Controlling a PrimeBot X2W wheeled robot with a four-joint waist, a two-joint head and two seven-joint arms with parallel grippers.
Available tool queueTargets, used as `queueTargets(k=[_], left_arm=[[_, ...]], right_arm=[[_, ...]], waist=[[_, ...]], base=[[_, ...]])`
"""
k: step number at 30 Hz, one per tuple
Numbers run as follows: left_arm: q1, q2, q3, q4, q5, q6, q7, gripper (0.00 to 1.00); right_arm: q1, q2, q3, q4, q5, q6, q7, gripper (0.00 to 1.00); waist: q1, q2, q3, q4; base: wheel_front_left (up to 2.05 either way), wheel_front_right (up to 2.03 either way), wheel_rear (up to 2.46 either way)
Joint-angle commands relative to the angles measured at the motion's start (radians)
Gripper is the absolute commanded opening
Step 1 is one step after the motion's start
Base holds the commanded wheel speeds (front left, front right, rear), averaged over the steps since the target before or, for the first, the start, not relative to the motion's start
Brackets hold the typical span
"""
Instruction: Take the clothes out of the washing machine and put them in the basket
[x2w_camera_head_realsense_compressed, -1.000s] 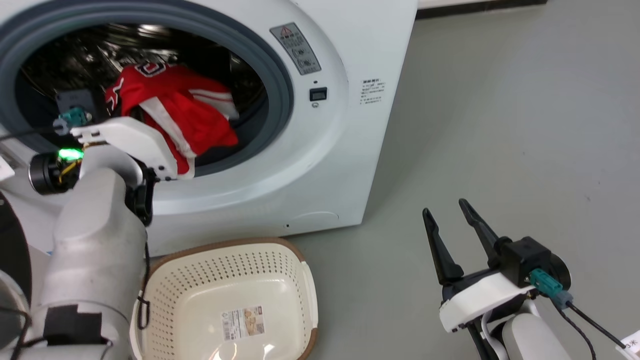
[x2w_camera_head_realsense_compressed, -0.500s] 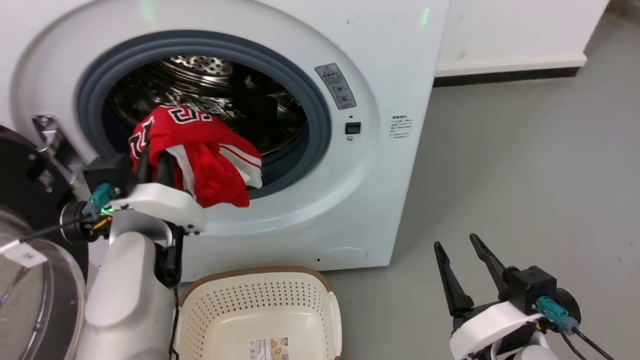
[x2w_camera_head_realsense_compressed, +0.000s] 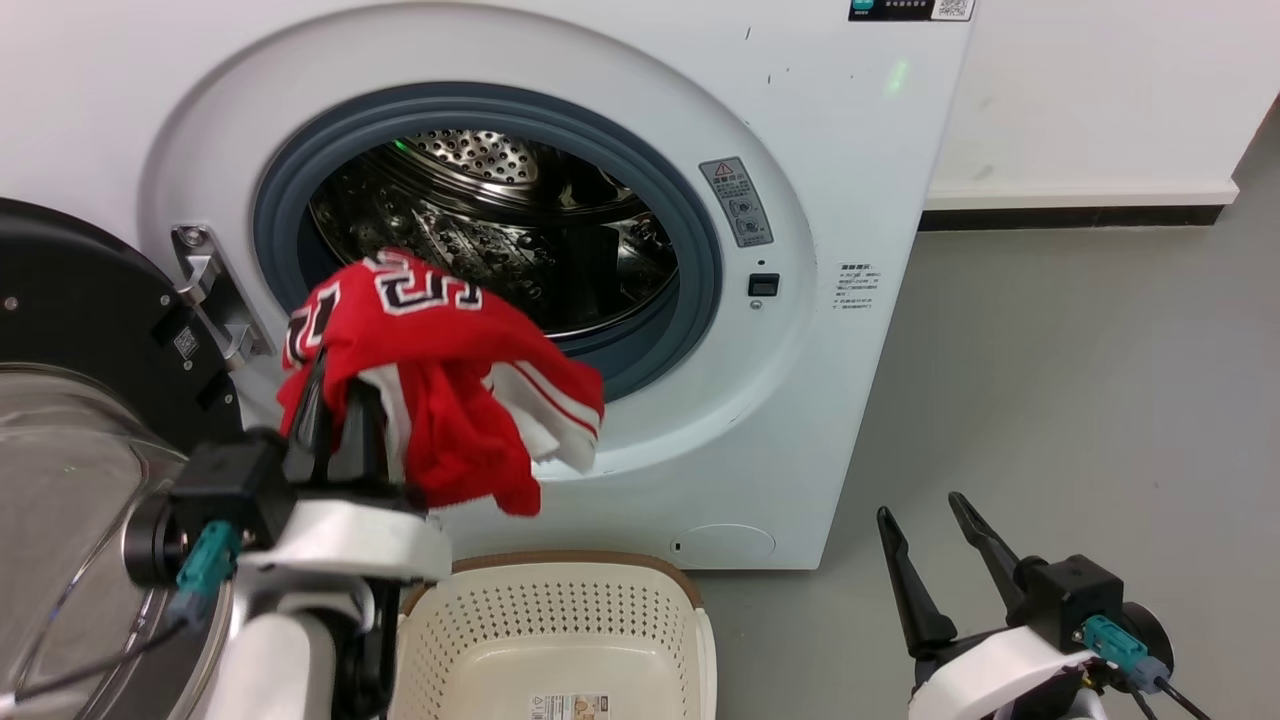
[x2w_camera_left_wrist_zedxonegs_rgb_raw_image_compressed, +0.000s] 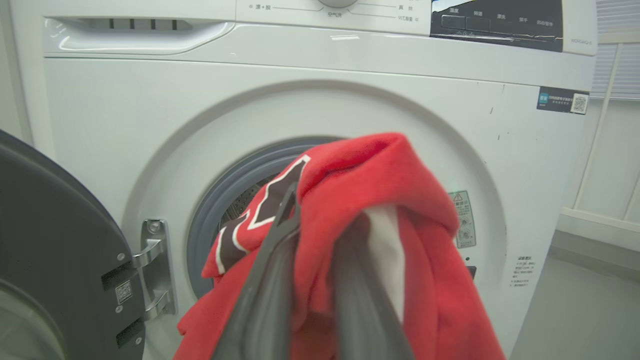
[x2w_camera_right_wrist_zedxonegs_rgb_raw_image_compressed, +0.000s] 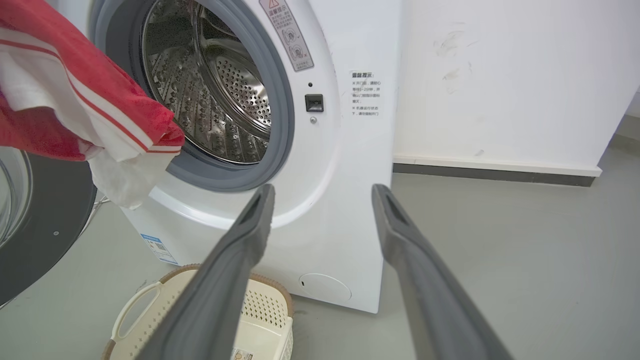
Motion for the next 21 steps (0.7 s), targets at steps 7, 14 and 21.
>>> queueTargets(k=[7,14,21], left_arm=[[0.201,-0.024,-0.018,-0.051,-0.027,0.043,0.026,0.0],[0.253,-0.041,-0.046,0.065,-0.061,0.049,-0.012,0.0],[0.193,-0.05,-0.079,0.317,-0.101,0.021,-0.072,0.0]], right_arm=[[0.021,0.0,0.001,-0.025,-0.009,-0.001,0.014,1.0],[0.009,0.0,-0.003,-0.036,-0.008,-0.001,0.012,1.0],[-0.019,0.0,0.001,-0.033,-0.005,-0.001,0.005,1.0]], waist=[[0.0002,0.0,0.017,0.014],[0.0002,0.0,0.062,0.03],[0.0002,0.0,0.115,0.043]], base=[[0.0,0.0,0.0],[0.0,0.0,0.0],[0.0,0.0,0.0]])
